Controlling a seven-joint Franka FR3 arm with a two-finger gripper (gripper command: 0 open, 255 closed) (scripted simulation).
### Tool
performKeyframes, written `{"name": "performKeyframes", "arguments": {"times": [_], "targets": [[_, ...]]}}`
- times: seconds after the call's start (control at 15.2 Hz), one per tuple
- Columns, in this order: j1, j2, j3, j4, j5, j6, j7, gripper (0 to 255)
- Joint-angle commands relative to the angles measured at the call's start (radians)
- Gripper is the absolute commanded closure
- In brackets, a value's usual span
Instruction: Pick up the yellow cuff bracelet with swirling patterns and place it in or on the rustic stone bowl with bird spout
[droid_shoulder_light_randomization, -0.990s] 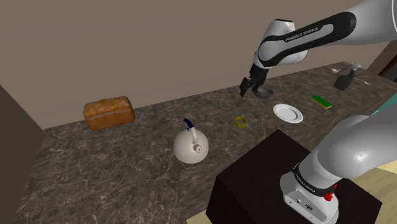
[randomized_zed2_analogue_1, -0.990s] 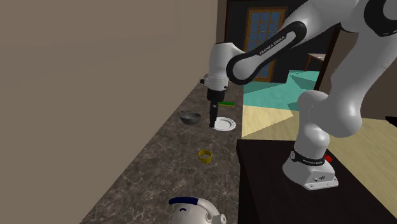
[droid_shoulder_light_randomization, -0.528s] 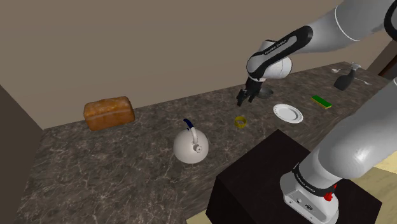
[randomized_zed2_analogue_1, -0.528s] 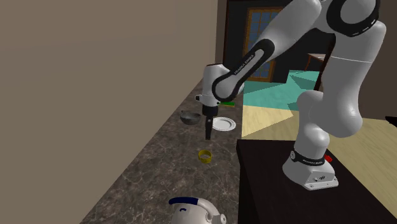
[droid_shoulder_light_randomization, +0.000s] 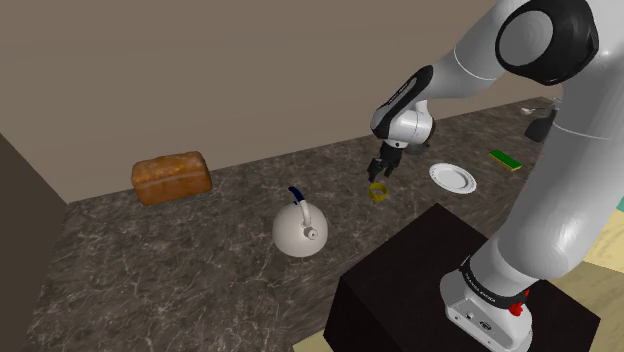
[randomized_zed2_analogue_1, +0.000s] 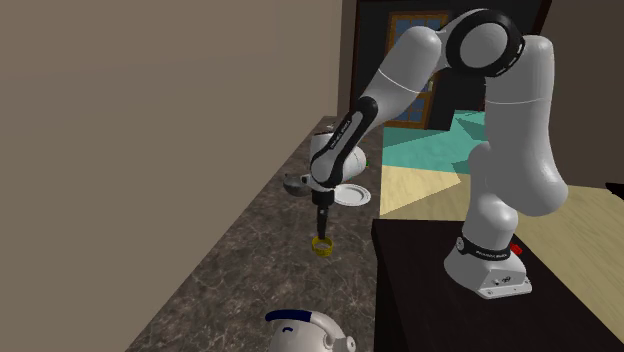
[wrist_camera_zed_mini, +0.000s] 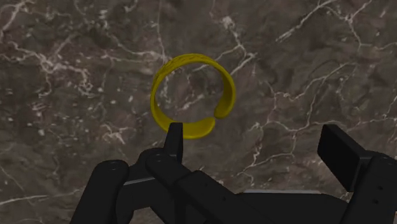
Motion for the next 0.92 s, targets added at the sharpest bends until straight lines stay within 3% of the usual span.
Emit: {"name": "performKeyframes", "arguments": {"times": [0.0,0.53,0.86], "targets": [[-0.031,0.093,0.031,0.041,0.07,0.022,-0.066,0],[-0.072,0.212,0.103,0.075,0.165,0.101,-0.138,0],[-0.072,0.212,0.103,0.075,0.165,0.101,-0.138,0]]}}
